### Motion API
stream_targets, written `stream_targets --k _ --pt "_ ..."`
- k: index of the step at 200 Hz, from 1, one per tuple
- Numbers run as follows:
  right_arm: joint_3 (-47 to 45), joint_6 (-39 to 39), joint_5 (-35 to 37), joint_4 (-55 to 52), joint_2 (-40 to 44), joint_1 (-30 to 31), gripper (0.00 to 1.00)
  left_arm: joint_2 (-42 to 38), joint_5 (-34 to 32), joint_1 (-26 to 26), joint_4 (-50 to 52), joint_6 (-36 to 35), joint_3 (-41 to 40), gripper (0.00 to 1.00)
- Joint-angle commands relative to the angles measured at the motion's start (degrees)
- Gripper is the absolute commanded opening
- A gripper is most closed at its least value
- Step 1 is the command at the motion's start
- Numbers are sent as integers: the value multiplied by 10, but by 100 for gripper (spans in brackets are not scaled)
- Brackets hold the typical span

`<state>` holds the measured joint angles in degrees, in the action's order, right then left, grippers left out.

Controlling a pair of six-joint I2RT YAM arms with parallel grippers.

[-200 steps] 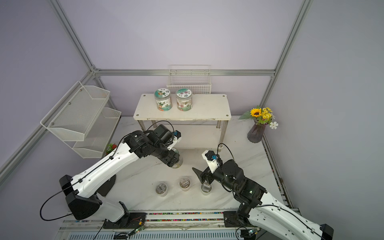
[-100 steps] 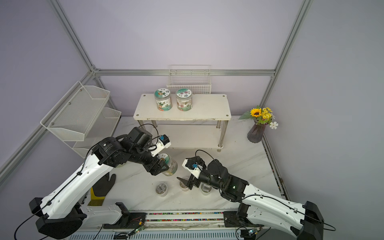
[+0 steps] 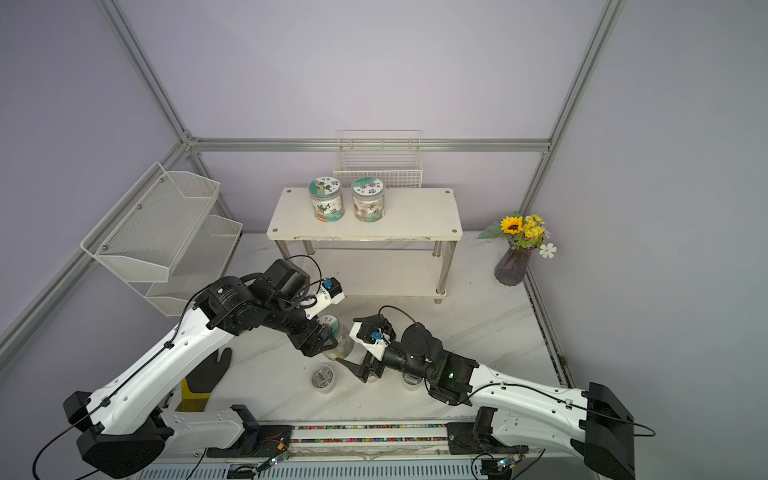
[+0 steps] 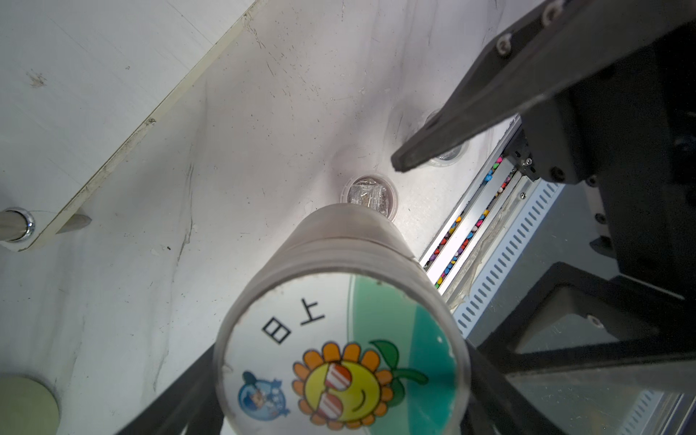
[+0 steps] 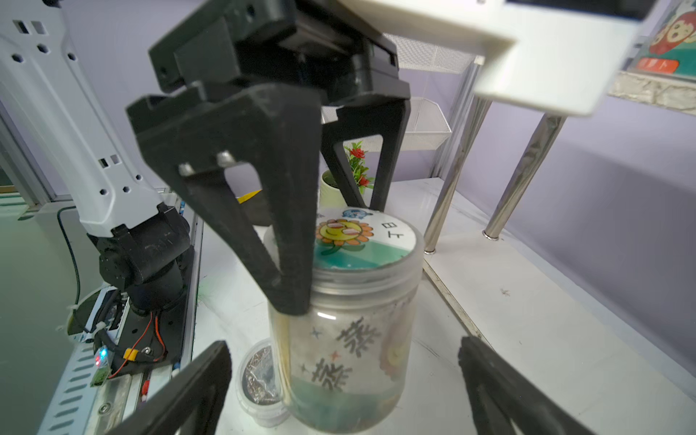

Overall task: Place the seed container on the shelf
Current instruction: Pick up the seed jar at the center of the board.

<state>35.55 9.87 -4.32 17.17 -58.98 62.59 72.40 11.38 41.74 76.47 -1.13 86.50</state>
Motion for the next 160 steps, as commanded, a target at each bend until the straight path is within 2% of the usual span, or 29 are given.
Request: stream_targets --k 1,90,160 --pt "-1 -27 33 55 -5 12 97 -4 25 -2 -25 -2 11 68" --pt "2 -69 101 85 -44 46 97 -7 40 -2 -29 9 12 72" --pt "14 -49 132 120 -90 67 97 -11 47 -2 -31 13 3 73"
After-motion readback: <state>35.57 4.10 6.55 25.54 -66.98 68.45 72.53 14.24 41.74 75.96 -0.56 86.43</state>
